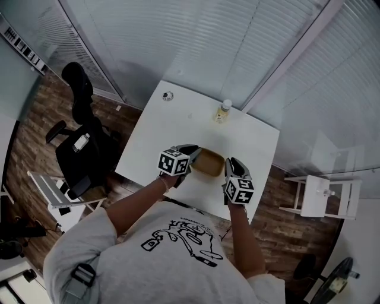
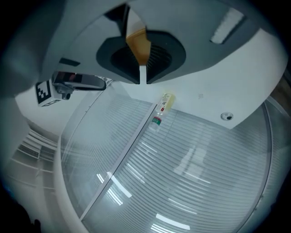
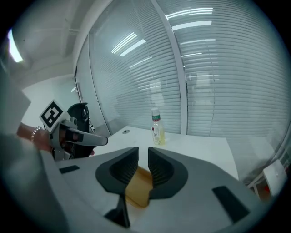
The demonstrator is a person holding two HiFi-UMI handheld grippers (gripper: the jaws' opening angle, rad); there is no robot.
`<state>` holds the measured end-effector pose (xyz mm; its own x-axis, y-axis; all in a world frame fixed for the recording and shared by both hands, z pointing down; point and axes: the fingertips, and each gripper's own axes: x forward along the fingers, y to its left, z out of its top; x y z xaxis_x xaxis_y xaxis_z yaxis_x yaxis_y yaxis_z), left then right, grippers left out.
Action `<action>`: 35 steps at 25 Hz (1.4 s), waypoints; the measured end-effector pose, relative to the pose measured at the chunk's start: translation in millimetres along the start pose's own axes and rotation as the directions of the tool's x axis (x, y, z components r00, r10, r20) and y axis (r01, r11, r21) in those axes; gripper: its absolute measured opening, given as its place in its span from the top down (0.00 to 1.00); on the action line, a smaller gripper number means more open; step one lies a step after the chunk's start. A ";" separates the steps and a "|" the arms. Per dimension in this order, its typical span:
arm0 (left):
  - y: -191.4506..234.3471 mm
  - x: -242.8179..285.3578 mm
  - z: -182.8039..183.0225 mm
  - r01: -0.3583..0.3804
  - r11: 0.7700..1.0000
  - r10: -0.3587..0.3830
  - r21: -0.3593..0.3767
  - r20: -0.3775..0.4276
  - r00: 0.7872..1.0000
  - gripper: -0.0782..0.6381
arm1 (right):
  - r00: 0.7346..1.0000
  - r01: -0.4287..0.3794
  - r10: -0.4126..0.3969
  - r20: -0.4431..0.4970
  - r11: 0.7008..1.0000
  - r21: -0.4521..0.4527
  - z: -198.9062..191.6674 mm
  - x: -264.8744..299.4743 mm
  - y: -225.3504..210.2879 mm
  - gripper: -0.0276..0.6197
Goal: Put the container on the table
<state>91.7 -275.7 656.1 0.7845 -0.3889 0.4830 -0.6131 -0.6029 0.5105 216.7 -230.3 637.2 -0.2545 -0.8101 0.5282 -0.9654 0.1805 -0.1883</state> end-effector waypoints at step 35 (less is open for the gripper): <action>-195.8 -182.2 185.0 0.086 0.915 -0.260 0.395 0.410 0.874 0.88 | 0.895 -0.020 0.115 0.430 0.975 -0.219 226.4 -199.3 108.1 0.88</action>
<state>86.0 -215.6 336.6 0.8831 -0.4691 -0.0017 -0.4564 -0.8601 0.2277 176.0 -175.7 324.1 -0.3145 -0.9445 0.0948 -0.9491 0.3148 -0.0127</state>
